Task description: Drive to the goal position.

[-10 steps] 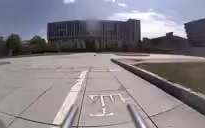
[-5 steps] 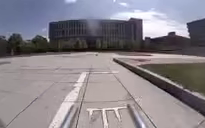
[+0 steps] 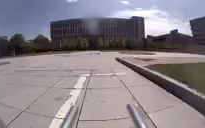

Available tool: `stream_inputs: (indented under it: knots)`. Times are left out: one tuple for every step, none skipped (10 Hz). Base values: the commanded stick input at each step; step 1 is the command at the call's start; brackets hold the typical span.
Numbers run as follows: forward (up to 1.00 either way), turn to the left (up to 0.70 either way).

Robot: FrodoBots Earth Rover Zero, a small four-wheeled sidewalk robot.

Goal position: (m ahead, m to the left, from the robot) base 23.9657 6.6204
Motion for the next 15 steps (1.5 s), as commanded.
stream_inputs:
  knots:
    - [0.70,0.00]
    - [0.70,0.00]
    - [0.70,0.00]
    - [0.70,0.00]
    - [0.70,0.00]
    - [0.70,0.00]
    - [0.70,0.00]
    - [0.70,0.00]
    - [0.70,0.00]
    - [0.70,0.00]
    - [0.70,0.00]
    - [0.70,0.00]
    - [0.70,0.00]
    - [0.70,0.00]
    - [0.70,0.00]
